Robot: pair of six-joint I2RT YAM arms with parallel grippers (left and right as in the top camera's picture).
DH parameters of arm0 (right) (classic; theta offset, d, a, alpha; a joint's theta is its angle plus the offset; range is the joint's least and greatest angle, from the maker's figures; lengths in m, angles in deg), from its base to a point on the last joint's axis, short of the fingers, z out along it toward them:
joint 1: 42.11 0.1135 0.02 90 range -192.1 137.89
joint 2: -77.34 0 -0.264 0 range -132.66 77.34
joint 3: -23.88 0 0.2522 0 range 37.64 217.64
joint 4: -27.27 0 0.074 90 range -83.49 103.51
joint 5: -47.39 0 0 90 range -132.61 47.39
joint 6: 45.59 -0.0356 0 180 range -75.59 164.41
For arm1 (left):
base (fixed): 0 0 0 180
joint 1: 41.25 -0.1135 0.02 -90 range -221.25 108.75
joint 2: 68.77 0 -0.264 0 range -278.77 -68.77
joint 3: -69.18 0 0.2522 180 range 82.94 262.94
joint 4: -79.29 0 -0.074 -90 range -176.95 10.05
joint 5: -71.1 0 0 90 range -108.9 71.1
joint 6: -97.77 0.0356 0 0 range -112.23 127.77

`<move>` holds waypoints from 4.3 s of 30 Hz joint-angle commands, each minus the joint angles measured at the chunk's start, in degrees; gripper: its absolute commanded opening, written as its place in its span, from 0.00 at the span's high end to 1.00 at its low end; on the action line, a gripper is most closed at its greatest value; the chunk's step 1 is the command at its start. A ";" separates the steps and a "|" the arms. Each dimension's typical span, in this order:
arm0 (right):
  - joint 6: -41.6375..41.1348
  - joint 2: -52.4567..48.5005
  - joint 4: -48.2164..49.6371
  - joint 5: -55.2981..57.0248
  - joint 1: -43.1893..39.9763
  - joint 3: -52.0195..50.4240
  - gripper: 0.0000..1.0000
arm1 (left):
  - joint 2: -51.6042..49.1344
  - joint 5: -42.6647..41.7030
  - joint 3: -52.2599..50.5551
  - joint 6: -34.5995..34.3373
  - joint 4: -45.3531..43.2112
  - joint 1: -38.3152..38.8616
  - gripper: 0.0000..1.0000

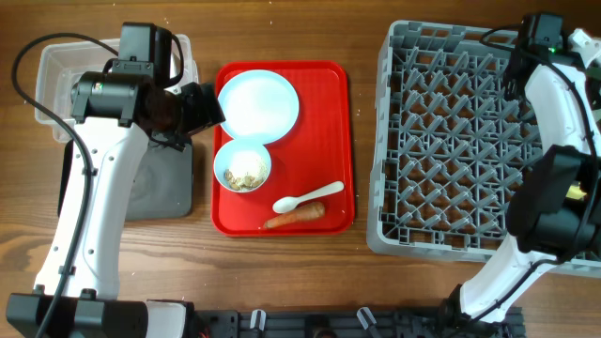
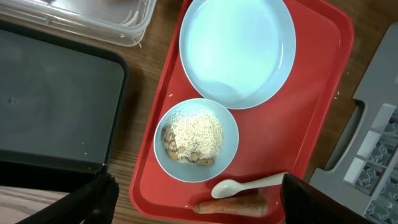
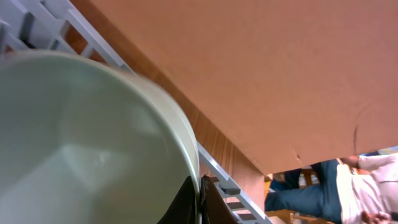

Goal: Sort waste into correct bins and load items into the dishwasher rack
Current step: 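Lift the mint bowl with the right gripper and place it in the rack, then grasp the blue rice bowl with the left gripper and lift it, then tip the blue bowl over the black tray to dump the rice, then set the emptied blue bowl back on the red tray with the left gripper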

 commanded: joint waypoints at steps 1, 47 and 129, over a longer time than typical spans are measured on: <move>-1.01 -2.32 0.68 -1.25 0.44 -0.57 0.96 | 0.72 -0.09 0.17 0.04 -0.22 -0.04 0.15; 15.34 21.05 -22.97 -80.91 12.41 -0.37 0.01 | -32.26 4.87 0.17 -7.48 -9.38 21.59 0.96; 17.11 21.05 -28.00 -79.01 12.41 -0.37 0.01 | -12.35 -71.47 -31.80 66.99 -7.69 -51.98 0.96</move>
